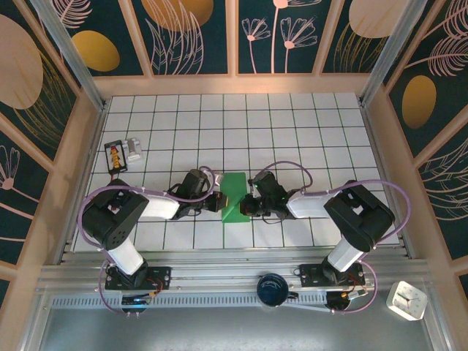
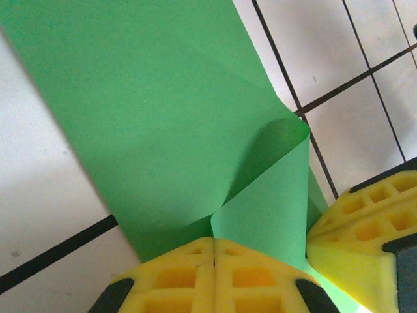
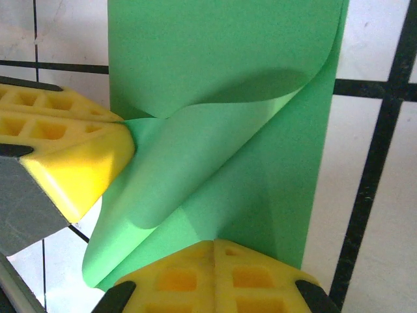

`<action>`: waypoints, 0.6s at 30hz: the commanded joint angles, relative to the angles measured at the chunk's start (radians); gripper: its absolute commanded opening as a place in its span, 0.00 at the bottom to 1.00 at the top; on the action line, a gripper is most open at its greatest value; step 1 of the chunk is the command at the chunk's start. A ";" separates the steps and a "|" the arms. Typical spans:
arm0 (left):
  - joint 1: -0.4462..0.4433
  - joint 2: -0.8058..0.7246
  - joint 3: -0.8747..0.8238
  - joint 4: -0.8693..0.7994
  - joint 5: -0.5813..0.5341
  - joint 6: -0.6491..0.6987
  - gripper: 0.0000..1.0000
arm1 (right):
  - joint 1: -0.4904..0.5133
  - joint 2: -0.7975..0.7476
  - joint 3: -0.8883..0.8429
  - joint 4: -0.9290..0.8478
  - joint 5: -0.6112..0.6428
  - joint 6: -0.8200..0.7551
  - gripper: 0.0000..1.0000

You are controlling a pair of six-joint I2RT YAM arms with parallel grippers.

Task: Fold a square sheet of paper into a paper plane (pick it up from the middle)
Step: Fold the triangle a second time at the center of the table.

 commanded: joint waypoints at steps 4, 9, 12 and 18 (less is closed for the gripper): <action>0.001 -0.010 -0.007 -0.028 -0.022 -0.008 0.00 | -0.001 0.024 -0.013 -0.109 0.097 -0.015 0.03; 0.001 0.015 0.002 -0.025 -0.014 -0.005 0.00 | 0.002 0.029 -0.016 -0.106 0.097 -0.012 0.03; 0.000 0.017 0.008 -0.024 -0.004 -0.006 0.00 | 0.002 0.031 -0.013 -0.105 0.098 -0.012 0.03; 0.001 0.017 0.012 -0.027 0.016 0.002 0.00 | 0.002 0.040 -0.008 -0.106 0.096 -0.015 0.03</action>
